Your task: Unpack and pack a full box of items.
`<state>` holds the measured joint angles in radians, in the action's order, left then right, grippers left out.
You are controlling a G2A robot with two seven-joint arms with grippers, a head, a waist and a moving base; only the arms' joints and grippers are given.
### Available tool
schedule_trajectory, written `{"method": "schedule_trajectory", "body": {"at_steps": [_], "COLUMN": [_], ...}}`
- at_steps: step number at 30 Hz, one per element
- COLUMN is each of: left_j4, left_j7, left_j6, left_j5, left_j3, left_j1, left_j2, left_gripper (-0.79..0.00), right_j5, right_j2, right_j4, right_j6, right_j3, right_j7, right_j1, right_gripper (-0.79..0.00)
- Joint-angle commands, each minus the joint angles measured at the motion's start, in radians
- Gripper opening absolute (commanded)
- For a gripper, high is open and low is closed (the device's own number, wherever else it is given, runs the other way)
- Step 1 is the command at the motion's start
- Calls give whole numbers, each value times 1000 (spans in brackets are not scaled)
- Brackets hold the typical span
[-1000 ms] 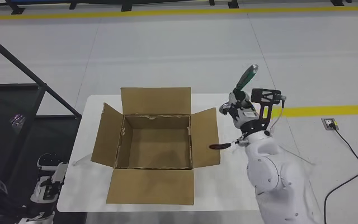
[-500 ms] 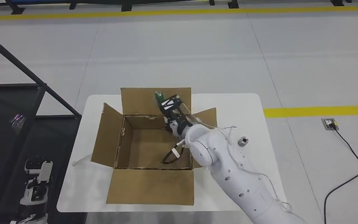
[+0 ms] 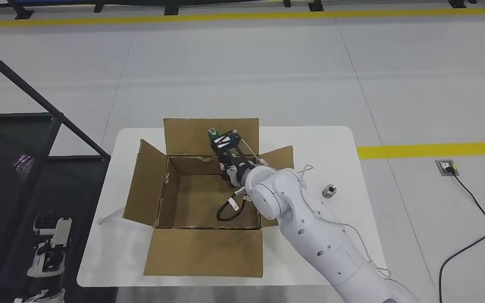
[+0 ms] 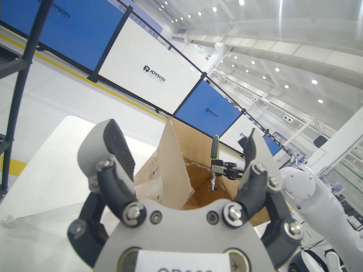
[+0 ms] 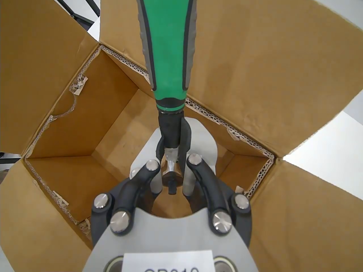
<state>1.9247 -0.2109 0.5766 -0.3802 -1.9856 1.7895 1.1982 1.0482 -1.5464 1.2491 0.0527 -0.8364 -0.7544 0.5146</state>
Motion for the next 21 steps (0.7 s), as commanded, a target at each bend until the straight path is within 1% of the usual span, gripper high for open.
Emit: {"method": "schedule_trajectory", "body": {"at_steps": [1, 3, 6, 8, 11, 12, 16, 18, 21], "left_j4": [0, 0, 0, 0, 0, 0, 0, 0, 0], "left_j7": [0, 0, 0, 0, 0, 0, 0, 0, 0], "left_j6": [0, 0, 0, 0, 0, 0, 0, 0, 0], "left_j5": [0, 0, 0, 0, 0, 0, 0, 0, 0], "left_j3": [0, 0, 0, 0, 0, 0, 0, 0, 0], "left_j1": [0, 0, 0, 0, 0, 0, 0, 0, 0], "left_j2": [0, 0, 0, 0, 0, 0, 0, 0, 0], "left_gripper": [0, 0, 0, 0, 0, 0, 0, 0, 0], "right_j5": [3, -4, -30, -63, -114, -126, -172, -176, -188], "right_j2": [0, -9, -40, -69, -124, -144, -227, -266, -315], "right_j4": [-24, -78, -181, -267, -409, -453, -630, -717, -825], "right_j6": [-76, -144, -224, -258, -315, -313, -389, -372, -406], "right_j3": [11, 39, 105, 151, 225, 247, 329, 357, 384], "right_j7": [-30, -103, -173, -215, -281, -290, -315, -305, -269], "right_j1": [-5, -51, -139, -194, -281, -307, -371, -388, -402], "right_gripper": [-785, -785, -785, -785, -785, -785, -785, -785, -785]}}
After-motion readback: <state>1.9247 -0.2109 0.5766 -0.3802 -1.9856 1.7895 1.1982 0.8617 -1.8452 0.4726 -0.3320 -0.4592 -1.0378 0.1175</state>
